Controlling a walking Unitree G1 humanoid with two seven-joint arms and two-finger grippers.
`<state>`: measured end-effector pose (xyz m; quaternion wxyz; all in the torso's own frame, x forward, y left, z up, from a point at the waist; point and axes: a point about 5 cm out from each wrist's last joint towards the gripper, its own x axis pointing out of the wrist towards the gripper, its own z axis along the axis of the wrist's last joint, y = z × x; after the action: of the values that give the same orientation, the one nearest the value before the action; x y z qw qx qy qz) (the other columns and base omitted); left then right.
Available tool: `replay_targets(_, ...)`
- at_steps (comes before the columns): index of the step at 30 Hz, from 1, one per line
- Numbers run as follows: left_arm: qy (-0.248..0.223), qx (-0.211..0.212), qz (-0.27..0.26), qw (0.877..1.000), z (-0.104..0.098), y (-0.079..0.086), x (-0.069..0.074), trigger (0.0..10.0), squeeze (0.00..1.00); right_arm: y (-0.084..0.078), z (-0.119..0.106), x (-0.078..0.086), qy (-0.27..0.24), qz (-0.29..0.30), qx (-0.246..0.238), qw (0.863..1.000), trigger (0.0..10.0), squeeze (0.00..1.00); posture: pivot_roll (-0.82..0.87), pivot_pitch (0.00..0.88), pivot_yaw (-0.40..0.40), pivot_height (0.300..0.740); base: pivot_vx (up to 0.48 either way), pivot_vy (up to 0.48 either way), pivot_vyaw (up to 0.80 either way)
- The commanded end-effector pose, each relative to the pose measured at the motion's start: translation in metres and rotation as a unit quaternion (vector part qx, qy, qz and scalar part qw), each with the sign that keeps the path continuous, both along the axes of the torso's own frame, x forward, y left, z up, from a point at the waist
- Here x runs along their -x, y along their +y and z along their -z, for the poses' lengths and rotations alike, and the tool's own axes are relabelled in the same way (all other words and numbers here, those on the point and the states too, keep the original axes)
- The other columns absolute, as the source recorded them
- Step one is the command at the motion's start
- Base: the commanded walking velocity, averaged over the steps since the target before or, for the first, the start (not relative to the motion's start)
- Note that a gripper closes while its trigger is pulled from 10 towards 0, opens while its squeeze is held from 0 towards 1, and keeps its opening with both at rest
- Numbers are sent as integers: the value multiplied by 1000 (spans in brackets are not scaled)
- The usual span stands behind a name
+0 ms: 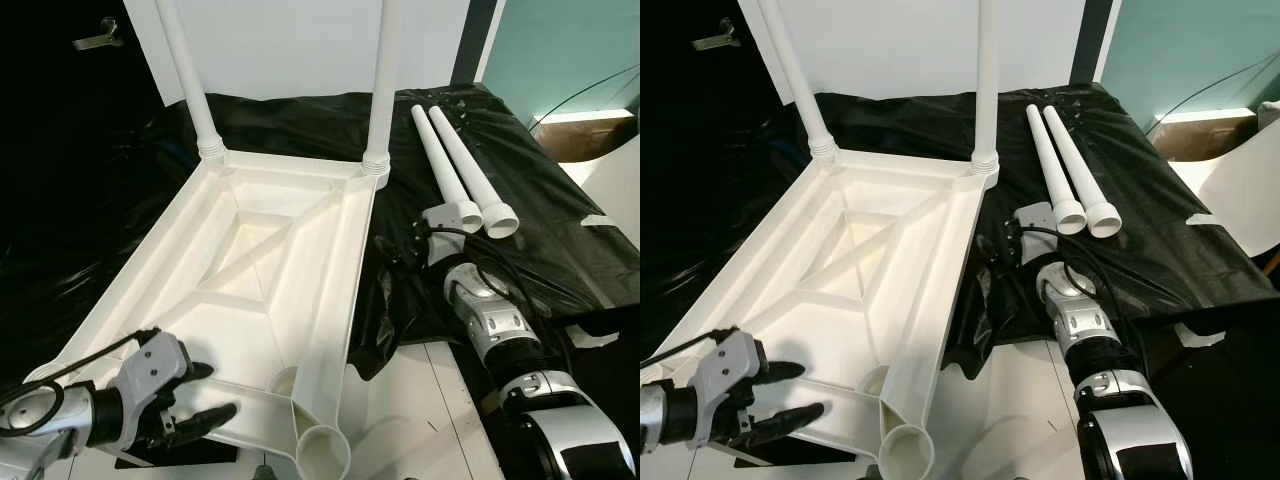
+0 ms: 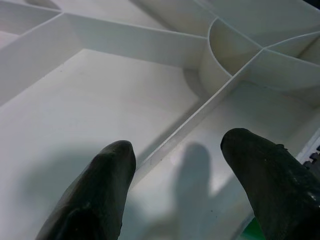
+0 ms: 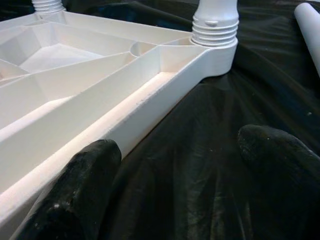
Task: Building children table
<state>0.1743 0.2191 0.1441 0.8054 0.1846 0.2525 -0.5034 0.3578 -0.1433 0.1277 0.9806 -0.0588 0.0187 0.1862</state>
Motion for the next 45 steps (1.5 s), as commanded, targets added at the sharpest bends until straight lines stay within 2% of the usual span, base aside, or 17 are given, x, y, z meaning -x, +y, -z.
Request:
replay_targets(1,17,-4,40,999,-1,-2,4,10000,0,0,3,3,9,-3,3,1000,10000,0,99,25,1,740,0,0,0)
replay_targets(11,-23,-58,17,998,8,-4,-11,10000,0,5,-2,3,5,-8,3,1000,10000,0,95,15,1,740,0,0,0)
replay_targets(13,-41,-107,0,993,16,-4,-22,10000,0,6,-3,3,4,-9,3,1000,10000,0,92,10,5,740,0,0,0)
replay_targets(16,-45,-133,-18,990,22,-2,-31,10000,0,7,-3,4,3,-9,3,1000,10000,0,84,7,12,740,0,0,0)
replay_targets(21,-38,-125,-34,991,21,-5,-37,9176,0,3,-4,4,3,-2,6,1000,10000,0,78,8,23,740,0,0,0)
replay_targets(22,-39,-122,-41,991,20,-6,-39,2863,0,2,-4,5,3,1,6,1000,10000,0,75,8,28,740,0,0,0)
replay_targets(25,-42,-122,-49,990,20,-6,-42,2863,0,1,-4,5,2,4,6,1000,10000,0,75,8,28,740,0,0,0)
replay_targets(26,-43,-117,-62,990,19,-6,-46,0,0,0,-4,5,2,7,6,1000,10000,0,71,8,31,740,0,0,0)
replay_targets(30,-61,-110,-109,986,15,-9,-63,0,0,-1,-4,6,1,16,4,1000,10000,0,65,9,39,740,0,0,0)
replay_targets(34,-77,-104,-123,984,15,-16,-70,0,0,-2,-5,6,0,23,1,1000,10000,0,65,9,39,740,0,0,0)
replay_targets(36,-97,-89,-136,982,13,-30,-78,0,0,-4,-6,5,-2,31,-2,1000,10000,0,61,15,42,740,0,0,0)
replay_targets(37,-109,-82,-137,981,10,-37,-83,1020,0,-4,-6,5,-3,35,-2,999,10000,0,65,18,39,740,0,0,0)
replay_targets(39,-117,-77,-137,981,9,-41,-85,1020,0,-5,-7,5,-3,36,-2,999,10000,0,65,18,39,740,0,0,0)
replay_targets(40,-146,-72,-139,977,4,-51,-93,7725,0,-5,-7,4,-3,40,-2,999,10000,0,65,18,39,740,0,0,0)
replay_targets(41,-146,-72,-139,977,4,-51,-93,7725,0,-5,-7,4,-3,40,-2,999,10000,0,65,18,39,740,0,0,0)
replay_targets(42,-163,-63,-143,974,0,-59,-99,10000,0,-4,-7,4,-4,42,-4,999,10000,0,69,23,35,740,0,0,0)
replay_targets(45,-194,-41,-137,971,-8,-82,-110,10000,0,-3,-8,3,-8,56,-8,998,10000,0,69,25,36,740,0,0,0)
